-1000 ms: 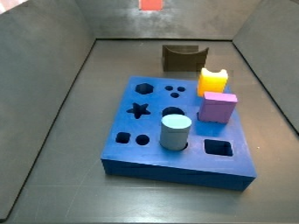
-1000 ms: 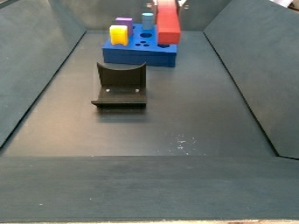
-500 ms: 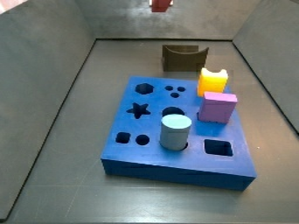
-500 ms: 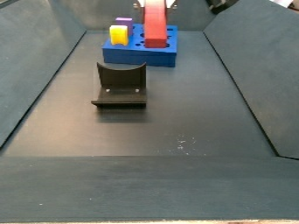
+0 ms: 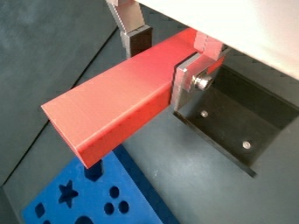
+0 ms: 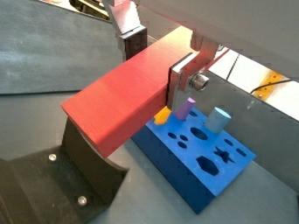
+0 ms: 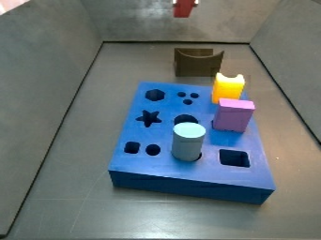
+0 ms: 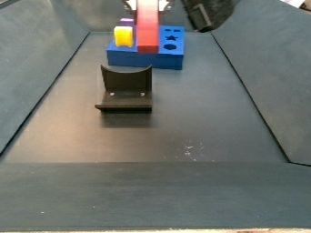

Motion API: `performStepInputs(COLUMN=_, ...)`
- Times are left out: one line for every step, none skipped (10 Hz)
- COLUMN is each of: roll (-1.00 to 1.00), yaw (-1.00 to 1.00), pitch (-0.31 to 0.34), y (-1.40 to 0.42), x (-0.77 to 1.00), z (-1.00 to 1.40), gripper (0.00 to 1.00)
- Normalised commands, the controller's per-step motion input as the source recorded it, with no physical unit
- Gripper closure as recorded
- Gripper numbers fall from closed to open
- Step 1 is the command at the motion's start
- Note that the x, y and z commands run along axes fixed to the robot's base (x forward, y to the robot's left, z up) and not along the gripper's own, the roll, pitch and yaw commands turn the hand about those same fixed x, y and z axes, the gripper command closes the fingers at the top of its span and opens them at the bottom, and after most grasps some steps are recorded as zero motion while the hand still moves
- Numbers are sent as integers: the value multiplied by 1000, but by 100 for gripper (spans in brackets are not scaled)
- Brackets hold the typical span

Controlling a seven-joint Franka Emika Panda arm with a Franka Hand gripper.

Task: Pick up the rectangle object. Move up. Place the rectangle object on the fixture. Regrasp the rectangle object. Move to above the board. Insert the rectangle object.
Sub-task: Place the rectangle object on the fixture.

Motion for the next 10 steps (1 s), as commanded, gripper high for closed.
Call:
performStepInputs(roll=-183, yaw=-87, pitch=29, y=42, x=738, z=-14, gripper=100)
performStepInputs(roll=-168, yaw=-69, pitch=28, y=43, x=612, z=-19, gripper=100)
performStepInputs(roll=-163, yaw=-63, pitch=39, y=37, x=524, z=-15, gripper=100)
performStepInputs(roll=-160, yaw=-54, pitch=48, y=33, x=447, z=-16, gripper=100)
performStepInputs(roll=-155, yaw=-49, pitch=59, y=31, x=374, z=-13, gripper=100)
performStepInputs(roll=-149, yaw=-41, pitch=78, y=27, x=269, z=-12, gripper=100)
performStepInputs(roll=-146, yaw=-39, pitch=82, y=27, x=230, z=-10, gripper=100)
performStepInputs(roll=-1000, yaw=-38, pitch=154, y=129, x=164, z=-1000, gripper=100)
performStepInputs(roll=-1000, yaw=-57, pitch=155, y=136, x=151, z=-1000, gripper=100)
performStepInputs(roll=-984, yaw=-119, pitch=181, y=140, x=159, z=-1000, gripper=100)
